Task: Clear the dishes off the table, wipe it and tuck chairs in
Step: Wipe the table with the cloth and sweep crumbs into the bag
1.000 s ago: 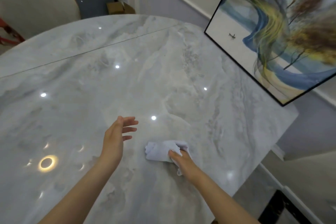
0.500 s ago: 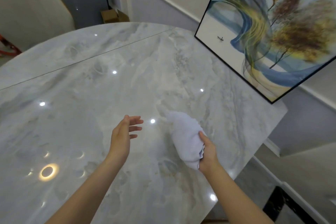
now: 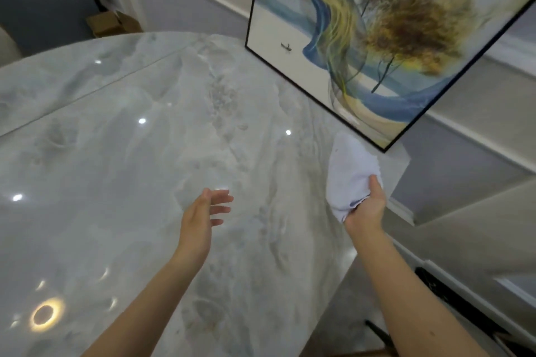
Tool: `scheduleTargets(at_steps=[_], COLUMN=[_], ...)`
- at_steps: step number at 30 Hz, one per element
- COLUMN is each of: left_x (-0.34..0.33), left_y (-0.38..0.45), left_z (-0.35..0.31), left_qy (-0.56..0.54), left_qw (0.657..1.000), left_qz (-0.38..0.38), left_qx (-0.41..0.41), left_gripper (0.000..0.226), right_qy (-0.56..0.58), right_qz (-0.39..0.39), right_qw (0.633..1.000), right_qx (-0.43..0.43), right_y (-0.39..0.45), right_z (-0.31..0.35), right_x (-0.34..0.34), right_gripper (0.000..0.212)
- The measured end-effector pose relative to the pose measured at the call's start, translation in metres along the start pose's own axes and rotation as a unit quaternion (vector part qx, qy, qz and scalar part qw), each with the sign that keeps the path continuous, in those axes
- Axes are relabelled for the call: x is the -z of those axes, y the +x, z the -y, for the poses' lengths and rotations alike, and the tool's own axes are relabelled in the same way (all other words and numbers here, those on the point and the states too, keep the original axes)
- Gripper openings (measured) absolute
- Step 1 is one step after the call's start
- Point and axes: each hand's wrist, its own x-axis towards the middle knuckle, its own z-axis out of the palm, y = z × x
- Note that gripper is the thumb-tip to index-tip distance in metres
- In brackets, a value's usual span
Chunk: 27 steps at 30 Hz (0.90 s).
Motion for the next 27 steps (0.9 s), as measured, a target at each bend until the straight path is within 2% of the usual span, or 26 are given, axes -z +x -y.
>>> scheduleTargets(at_steps=[3,7,10,13,15,27], left_x=[-0.026,-0.046,-0.050,-0.049,-0.046,-0.038], left_y=[0.011,0.025,0.037,0.047,0.050,0.041], left_z=[0.002,0.009,0.015,0.023,0.028,0.035], left_qy=[0.009,0.021,0.028,0.033,0.038,0.026], left_qw=[1.000,0.999,0.999,0.999,0.999,0.999], left_qz=[0.008,0.021,0.020,0.009,0.002,0.006], left_qx=[0.008,0.014,0.019,0.033,0.037,0.037], left_gripper=[0.042,0.041,0.041,0.044,0.046,0.047], right_qy=[-0.006,-0.080,-0.208,-0.348,-0.390,-0.383], right_qz=[-0.057,-0.123,-0.099,-0.062,-0.064,-0.051], right_qw=[0.997,0.984,0.959,0.930,0.917,0.921], right_qx=[0.045,0.099,0.165,0.106,0.063,0.052], right_y=[0.030,0.070,0.092,0.104,0.106,0.093], right_z=[0.033,0.067,0.079,0.064,0.049,0.021], right_x=[0.007,0.015,0.018,0.022,0.026,0.039], right_gripper=[0.027,0.043,0.047,0.055,0.056,0.051])
